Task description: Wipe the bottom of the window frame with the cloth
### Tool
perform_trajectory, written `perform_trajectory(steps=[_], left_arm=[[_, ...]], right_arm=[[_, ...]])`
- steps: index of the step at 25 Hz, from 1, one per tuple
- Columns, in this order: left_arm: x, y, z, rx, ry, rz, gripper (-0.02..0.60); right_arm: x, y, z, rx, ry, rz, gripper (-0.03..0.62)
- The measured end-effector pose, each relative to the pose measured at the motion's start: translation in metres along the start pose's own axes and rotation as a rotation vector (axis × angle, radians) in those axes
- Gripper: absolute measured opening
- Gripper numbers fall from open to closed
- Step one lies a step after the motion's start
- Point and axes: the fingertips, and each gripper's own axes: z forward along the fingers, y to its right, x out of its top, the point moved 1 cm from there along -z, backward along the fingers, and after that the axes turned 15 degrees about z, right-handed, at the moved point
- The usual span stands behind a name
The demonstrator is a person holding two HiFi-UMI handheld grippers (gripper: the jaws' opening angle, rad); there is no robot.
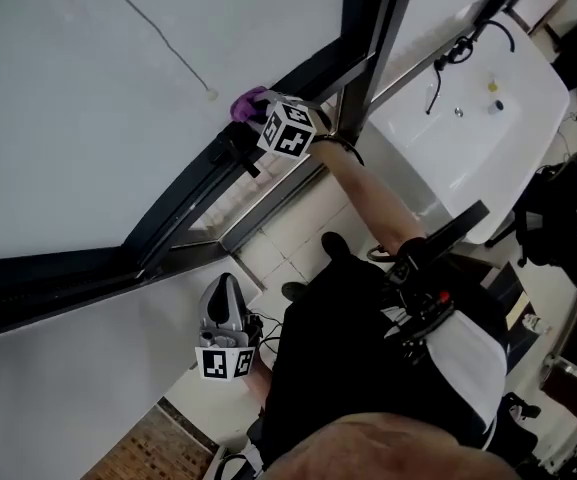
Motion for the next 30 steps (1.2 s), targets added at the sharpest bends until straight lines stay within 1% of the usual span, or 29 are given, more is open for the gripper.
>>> perform_trajectory(steps=[2,4,10,12,14,16,18,19,20,21,22,23,24,25,26,27,28,29,30], left_arm=[[-0.001,0.002,0.003,-0.008,-0.005,0.0,0.0],[-0.001,0.003,0.007,-0.013,-0.007,0.003,0.0],[0.001,0.004,0.013,-0.015,-0.009,0.01,0.0],[0.001,0.005,0.014,-0.013,-0.008,0.011,0.0],[0.002,0.005,0.012,-0.011,-0.005,0.012,0.0],[0.002,0.004,0.01,-0.006,-0.001,0.013,0.0],[0.003,0.002,0.005,0.003,0.001,0.017,0.0],[0.004,0.001,0.002,0.006,0.003,0.018,0.0],[0.004,0.001,0.0,0.008,0.004,0.017,0.0],[0.002,0.0,-0.002,0.01,0.004,0.013,0.0],[0.0,-0.002,-0.004,0.011,0.005,0.008,0.0],[-0.002,-0.003,-0.004,0.012,0.007,0.002,0.0],[-0.003,-0.004,-0.004,0.011,0.009,-0.002,0.0],[-0.003,-0.005,-0.004,0.01,0.012,-0.004,0.0],[-0.002,-0.005,-0.004,0.007,0.014,-0.005,0.0],[-0.002,-0.005,-0.004,0.004,0.016,-0.006,0.0],[-0.001,-0.004,-0.004,0.002,0.018,-0.007,0.0],[-0.001,-0.003,-0.004,0.001,0.018,-0.008,0.0],[-0.002,-0.002,-0.004,0.001,0.017,-0.01,0.0]], right_arm=[[-0.007,0.012,-0.007,-0.024,-0.006,0.005,0.063],[-0.02,0.042,-0.018,-0.093,-0.025,0.019,0.063],[-0.071,0.182,-0.061,-0.336,-0.122,0.118,0.063],[-0.081,0.216,-0.075,-0.409,-0.163,0.121,0.063],[-0.088,0.239,-0.086,-0.502,-0.212,0.096,0.063],[-0.094,0.251,-0.089,-0.602,-0.271,0.04,0.063],[-0.097,0.251,-0.086,-0.68,-0.324,-0.028,0.063],[-0.095,0.244,-0.086,-0.699,-0.335,-0.05,0.065],[-0.088,0.23,-0.089,-0.693,-0.318,-0.057,0.066],[-0.076,0.208,-0.092,-0.648,-0.266,-0.045,0.067],[-0.057,0.178,-0.094,-0.558,-0.182,-0.013,0.067],[-0.035,0.144,-0.093,-0.427,-0.08,0.035,0.067],[-0.014,0.109,-0.088,-0.272,0.021,0.09,0.069],[0.004,0.076,-0.079,-0.12,0.103,0.141,0.069],[0.016,0.048,-0.067,0.001,0.152,0.174,0.069],[0.021,0.026,-0.055,0.077,0.159,0.183,0.069],[0.02,0.01,-0.04,0.107,0.128,0.163,0.069],[0.014,0.0,-0.026,0.102,0.076,0.117,0.069],[0.006,-0.005,-0.013,0.079,0.028,0.065,0.069]])
